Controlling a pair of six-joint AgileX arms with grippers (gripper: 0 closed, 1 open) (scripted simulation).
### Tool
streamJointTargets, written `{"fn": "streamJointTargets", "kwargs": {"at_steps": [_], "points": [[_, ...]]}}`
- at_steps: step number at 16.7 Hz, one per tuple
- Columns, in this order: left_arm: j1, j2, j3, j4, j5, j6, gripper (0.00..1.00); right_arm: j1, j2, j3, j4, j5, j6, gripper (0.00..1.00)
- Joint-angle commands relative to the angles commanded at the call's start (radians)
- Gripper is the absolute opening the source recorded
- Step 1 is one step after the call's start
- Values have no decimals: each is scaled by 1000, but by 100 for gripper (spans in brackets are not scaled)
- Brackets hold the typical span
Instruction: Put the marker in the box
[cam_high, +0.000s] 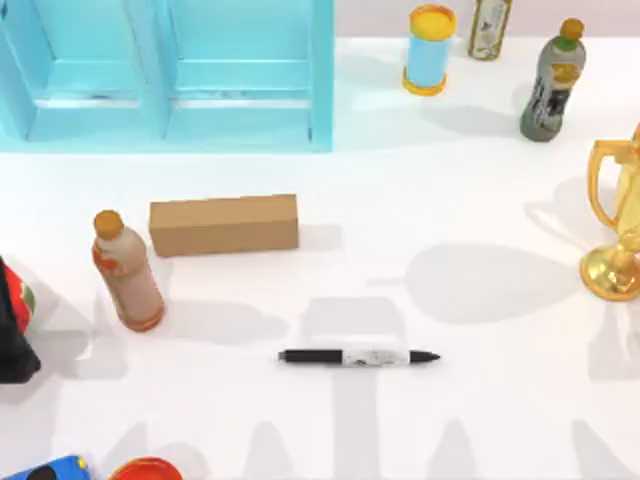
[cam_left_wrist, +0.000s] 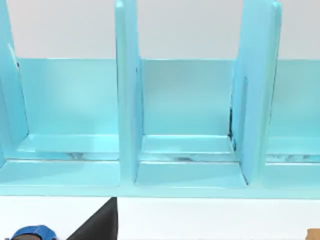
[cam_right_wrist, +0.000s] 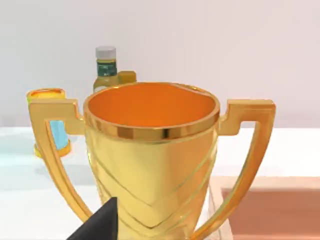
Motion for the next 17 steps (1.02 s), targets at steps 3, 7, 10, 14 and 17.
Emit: {"fn": "streamJointTargets", "kwargs": {"at_steps": [3,7,10,14,17], "points": [[0,0,0,0,0,0,100,7,10,8,-6,-1,-6,100],[0,0,0,0,0,0,100,100,152,114,-82,-14,-80,100],[0,0,0,0,0,0,100,218,370,259,-185,-22,-176,100],[0,0,0,0,0,0,100,405,786,506,-365,-18,-324,100],[0,0,0,0,0,0,100,547,1120,707,-512,-2,-428,100]]}}
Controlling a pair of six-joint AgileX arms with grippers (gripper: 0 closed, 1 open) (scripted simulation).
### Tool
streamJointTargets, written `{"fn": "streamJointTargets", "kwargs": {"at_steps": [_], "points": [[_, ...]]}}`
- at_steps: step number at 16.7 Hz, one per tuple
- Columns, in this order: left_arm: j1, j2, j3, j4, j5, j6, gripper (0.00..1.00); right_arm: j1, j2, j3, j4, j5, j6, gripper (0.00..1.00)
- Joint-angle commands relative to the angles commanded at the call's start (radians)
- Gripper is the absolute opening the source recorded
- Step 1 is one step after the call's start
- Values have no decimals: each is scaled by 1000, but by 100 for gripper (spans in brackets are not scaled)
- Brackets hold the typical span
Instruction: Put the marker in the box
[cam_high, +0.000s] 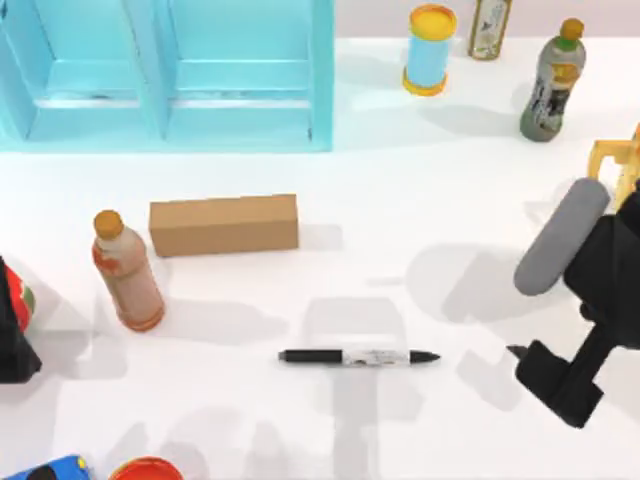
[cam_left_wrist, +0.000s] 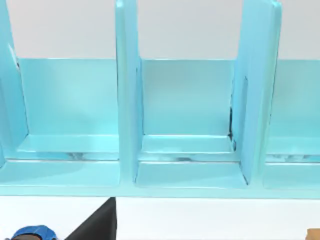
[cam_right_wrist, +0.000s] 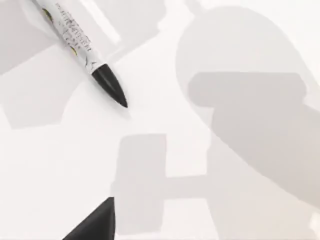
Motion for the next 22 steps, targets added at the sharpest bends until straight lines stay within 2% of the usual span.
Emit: {"fn": "streamJointTargets", "kwargs": {"at_steps": [5,10,15,22], "points": [[0,0,0,0,0,0,100,196,443,320,-216,50,-130,100],[0,0,0,0,0,0,100,317,719,589,-356,125,-192,100],[0,0,0,0,0,0,100,368,844,750,-416,188,-208,100],[0,0,0,0,0,0,100,368,852,767,-420,196,-208,100]]}}
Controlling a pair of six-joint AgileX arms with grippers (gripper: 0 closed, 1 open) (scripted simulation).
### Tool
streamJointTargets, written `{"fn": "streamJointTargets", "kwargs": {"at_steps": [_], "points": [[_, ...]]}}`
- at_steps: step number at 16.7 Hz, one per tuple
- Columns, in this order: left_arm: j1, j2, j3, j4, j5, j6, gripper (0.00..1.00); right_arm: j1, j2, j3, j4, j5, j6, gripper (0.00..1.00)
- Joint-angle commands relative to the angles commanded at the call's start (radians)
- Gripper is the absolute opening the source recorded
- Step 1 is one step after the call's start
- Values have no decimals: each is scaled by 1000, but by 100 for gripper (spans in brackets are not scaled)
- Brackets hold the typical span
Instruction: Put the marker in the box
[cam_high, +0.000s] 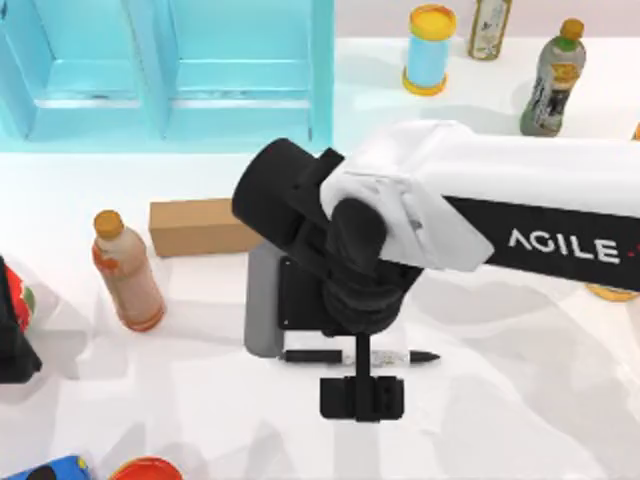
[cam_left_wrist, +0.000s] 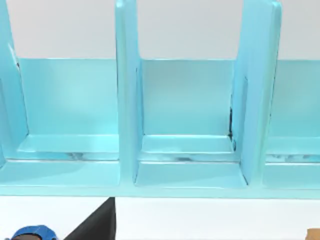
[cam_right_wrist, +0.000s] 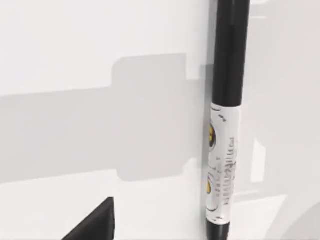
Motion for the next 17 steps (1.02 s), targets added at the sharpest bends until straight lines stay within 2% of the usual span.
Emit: {"fn": "streamJointTargets", "kwargs": {"at_steps": [3,9,14,17], "points": [[0,0,0,0,0,0,100,-4,29,-17,40,0,-8,100],[0,0,0,0,0,0,100,-37,177,-102,290,-3,-40,100],[0,0,0,0,0,0,100,-42,200,-115,320,-3,-46,100],[0,0,0,0,0,0,100,-42,200,-115,320,-3,-46,77]]}}
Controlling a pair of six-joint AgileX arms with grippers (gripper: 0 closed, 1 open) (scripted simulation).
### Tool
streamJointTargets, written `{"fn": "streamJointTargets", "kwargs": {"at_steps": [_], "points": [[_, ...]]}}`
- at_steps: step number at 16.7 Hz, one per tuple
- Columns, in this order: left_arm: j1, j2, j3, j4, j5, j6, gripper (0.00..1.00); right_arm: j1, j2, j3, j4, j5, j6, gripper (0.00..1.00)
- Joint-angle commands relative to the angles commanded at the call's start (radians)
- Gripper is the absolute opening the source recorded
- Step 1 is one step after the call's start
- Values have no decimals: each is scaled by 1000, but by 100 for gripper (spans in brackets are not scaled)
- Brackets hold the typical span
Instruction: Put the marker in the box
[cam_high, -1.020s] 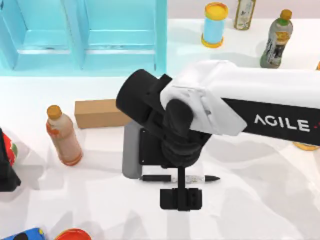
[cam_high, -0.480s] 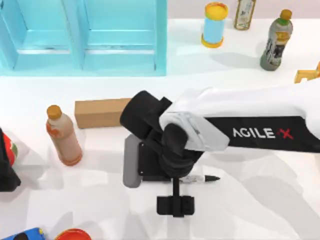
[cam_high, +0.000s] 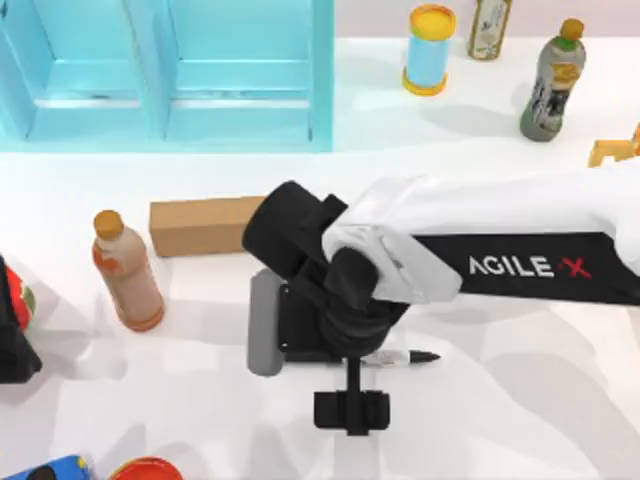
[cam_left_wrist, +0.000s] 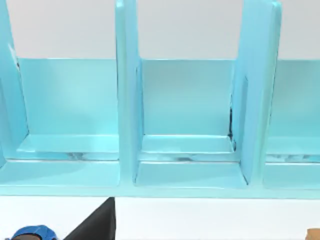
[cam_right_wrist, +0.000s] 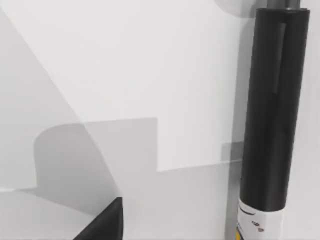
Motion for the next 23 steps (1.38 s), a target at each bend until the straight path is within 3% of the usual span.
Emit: {"fn": "streamJointTargets", "kwargs": {"at_steps": [10,18,19,23], "points": [[0,0,0,0,0,0,100,0,0,0,0,0,0,2],[0,0,0,0,0,0,100,0,0,0,0,0,0,0],[0,0,0,0,0,0,100,18,-97,3,-94,-59,53,0],[0,0,0,0,0,0,100,20,-121,67,-167,-55,51,0]]}}
